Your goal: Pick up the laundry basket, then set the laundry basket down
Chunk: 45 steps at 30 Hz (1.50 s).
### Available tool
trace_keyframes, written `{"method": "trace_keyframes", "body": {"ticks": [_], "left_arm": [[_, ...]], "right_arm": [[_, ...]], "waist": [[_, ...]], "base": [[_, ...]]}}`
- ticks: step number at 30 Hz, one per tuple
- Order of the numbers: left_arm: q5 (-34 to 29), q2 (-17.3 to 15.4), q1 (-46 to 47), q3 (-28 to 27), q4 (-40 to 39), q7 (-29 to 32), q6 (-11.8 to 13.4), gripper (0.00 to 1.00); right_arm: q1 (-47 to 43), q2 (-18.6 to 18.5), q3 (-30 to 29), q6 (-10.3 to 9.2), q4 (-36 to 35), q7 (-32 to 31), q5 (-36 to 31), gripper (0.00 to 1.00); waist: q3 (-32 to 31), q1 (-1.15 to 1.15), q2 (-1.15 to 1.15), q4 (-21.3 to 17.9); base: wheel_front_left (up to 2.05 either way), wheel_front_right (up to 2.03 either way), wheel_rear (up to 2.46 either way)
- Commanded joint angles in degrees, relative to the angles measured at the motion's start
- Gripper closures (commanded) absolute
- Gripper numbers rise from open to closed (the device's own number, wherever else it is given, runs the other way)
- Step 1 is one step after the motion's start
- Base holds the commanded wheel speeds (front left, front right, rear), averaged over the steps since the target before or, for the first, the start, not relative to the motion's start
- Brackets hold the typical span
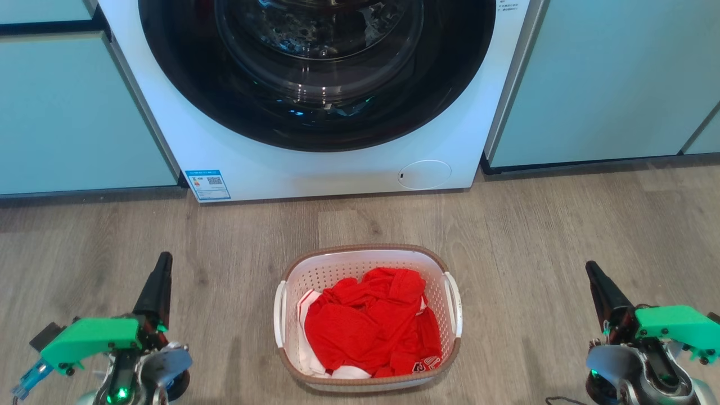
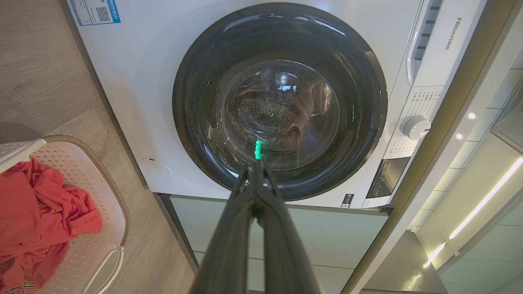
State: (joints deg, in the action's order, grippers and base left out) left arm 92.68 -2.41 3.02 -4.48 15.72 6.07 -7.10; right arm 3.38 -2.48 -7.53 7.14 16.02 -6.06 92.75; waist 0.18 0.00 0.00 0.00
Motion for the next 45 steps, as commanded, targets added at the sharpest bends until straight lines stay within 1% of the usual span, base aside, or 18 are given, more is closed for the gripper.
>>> {"method": "trace_keyframes", "body": {"ticks": [1, 32, 33, 37, 45], "left_arm": [[-0.51, -0.47, 3.16, -2.04, -1.68, 0.42, -0.39, 1.00], [-0.51, -0.47, 3.16, -2.04, -1.68, 0.41, -0.39, 1.00], [-0.01, 0.00, 0.00, 0.00, 0.03, -0.01, 0.01, 0.00], [0.03, 0.42, -2.25, 0.21, 3.36, -0.08, 0.07, 0.00], [-0.69, 0.37, -2.44, 0.68, 2.49, -1.25, 0.04, 0.00]], "right_arm": [[2.81, -0.40, 0.99, 0.35, -2.00, -0.44, -0.60, 1.00], [2.81, -0.40, 1.00, 0.35, -2.00, -0.43, -0.59, 1.00], [0.01, 0.00, 0.01, 0.01, 0.01, 0.02, 0.00, 0.00], [-1.72, 0.51, 0.30, 0.00, 3.42, 0.09, 0.01, 0.00], [-1.64, 0.45, 1.69, 0.02, 2.73, 1.26, -0.26, 0.00]], "waist": [[0.00, 0.00, 0.00, 0.00], [0.00, 0.00, 0.00, 0.00], [0.00, 0.00, 0.00, 0.00], [0.00, 0.00, 0.00, 0.00], [0.05, 0.00, 0.00, -0.01]], "base": [[0.00, 0.00, 0.00], [0.00, 0.00, 0.00], [0.00, 0.00, 0.00], [0.00, 0.00, 0.00], [0.00, 0.00, 0.00]]}}
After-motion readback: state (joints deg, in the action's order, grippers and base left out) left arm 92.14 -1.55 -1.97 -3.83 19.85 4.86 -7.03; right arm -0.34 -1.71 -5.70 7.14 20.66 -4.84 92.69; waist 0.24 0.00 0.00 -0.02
